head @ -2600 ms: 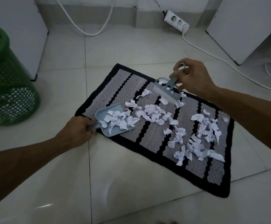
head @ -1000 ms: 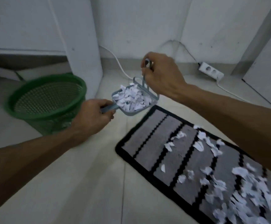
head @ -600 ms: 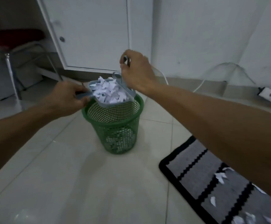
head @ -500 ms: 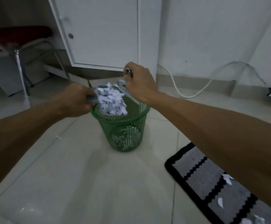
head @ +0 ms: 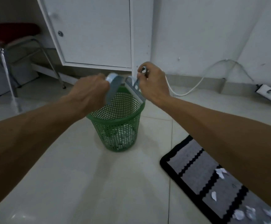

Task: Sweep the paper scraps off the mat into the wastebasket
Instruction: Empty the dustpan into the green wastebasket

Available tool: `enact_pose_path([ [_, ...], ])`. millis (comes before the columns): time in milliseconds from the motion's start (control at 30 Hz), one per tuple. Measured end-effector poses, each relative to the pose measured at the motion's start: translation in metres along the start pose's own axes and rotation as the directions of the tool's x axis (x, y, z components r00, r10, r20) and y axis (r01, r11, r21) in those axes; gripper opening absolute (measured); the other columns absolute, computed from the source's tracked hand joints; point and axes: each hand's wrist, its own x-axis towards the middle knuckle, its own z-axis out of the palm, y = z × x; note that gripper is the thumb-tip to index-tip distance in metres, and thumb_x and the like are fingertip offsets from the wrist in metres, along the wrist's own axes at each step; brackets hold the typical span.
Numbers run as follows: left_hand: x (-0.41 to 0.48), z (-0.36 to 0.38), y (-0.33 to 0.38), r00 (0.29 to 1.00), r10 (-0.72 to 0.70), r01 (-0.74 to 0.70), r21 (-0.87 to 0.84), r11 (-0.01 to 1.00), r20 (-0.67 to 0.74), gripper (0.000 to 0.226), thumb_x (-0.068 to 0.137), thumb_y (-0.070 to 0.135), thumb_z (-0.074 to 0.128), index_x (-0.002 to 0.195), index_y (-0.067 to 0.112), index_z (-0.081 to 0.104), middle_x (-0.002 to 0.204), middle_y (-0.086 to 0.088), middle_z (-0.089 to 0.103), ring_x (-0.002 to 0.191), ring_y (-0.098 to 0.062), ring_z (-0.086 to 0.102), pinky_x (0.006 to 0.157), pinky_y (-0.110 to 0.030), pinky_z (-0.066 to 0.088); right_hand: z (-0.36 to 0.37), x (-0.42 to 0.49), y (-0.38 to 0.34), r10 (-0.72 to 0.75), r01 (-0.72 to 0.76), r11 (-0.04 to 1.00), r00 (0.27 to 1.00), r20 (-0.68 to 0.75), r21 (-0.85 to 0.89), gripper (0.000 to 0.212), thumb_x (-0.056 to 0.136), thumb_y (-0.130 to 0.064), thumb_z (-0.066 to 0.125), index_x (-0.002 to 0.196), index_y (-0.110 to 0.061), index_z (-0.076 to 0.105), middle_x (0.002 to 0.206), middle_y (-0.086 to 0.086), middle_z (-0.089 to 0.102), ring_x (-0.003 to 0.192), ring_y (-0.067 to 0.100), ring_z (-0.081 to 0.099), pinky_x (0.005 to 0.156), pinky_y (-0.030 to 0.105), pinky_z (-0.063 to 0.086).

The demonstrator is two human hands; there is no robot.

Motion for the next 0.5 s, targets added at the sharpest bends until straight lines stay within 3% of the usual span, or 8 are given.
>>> enact_pose_path([
  [133, 0.012, -0.009, 0.024, 0.957, 0.01, -0.075, -0.216, 0.973, -0.289, 0.031, 0.076, 0.013, 0.059, 0.105, 0.003, 0.063, 0.094, -0.02, 0.059, 0.074, -0.038, 0.056, 0.062, -0.044, 0.051, -0.054, 0.007, 0.017, 0.043, -0.041, 0.999, 0.981, -0.189, 0.014, 0.007, 0.09, -0.01, 0.06, 0.091, -0.014, 0.065, 0.08, 0.001, 0.068, 0.072, 0.017, 0.066, 0.071, 0.037, 0.057],
  [233, 0.025, 0.0, 0.056, 0.935, 0.039, -0.181, -0.38, 0.907, -0.353, 0.035, 0.075, 0.009, 0.05, 0.105, 0.007, 0.067, 0.093, -0.02, 0.063, 0.079, -0.038, 0.059, 0.068, -0.042, 0.051, -0.106, 0.003, 0.043, 0.089, -0.104, 0.993, 0.964, -0.249, -0.049, 0.012, 0.086, -0.012, 0.06, 0.085, -0.023, 0.062, 0.078, 0.003, 0.068, 0.071, 0.019, 0.066, 0.072, 0.039, 0.056],
  [333, 0.034, 0.015, 0.108, 0.945, 0.156, -0.291, -0.52, 0.803, -0.287, 0.033, 0.076, 0.003, 0.052, 0.103, 0.005, 0.07, 0.089, -0.021, 0.066, 0.076, -0.038, 0.06, 0.07, -0.036, 0.048, -0.159, -0.022, 0.078, 0.17, -0.204, 0.972, 0.952, -0.253, -0.116, 0.012, 0.089, -0.011, 0.059, 0.086, -0.023, 0.06, 0.079, 0.005, 0.069, 0.074, 0.024, 0.068, 0.071, 0.039, 0.057],
  [500, 0.036, 0.049, 0.192, 0.959, 0.278, -0.243, -0.665, 0.707, -0.055, 0.033, 0.079, 0.008, 0.057, 0.109, 0.008, 0.07, 0.098, -0.02, 0.069, 0.09, -0.038, 0.063, 0.08, -0.035, 0.047, -0.226, -0.093, 0.142, 0.318, -0.33, 0.889, 0.944, -0.091, -0.318, 0.011, 0.092, -0.013, 0.06, 0.087, -0.023, 0.06, 0.085, 0.014, 0.072, 0.078, 0.031, 0.071, 0.073, 0.039, 0.059],
])
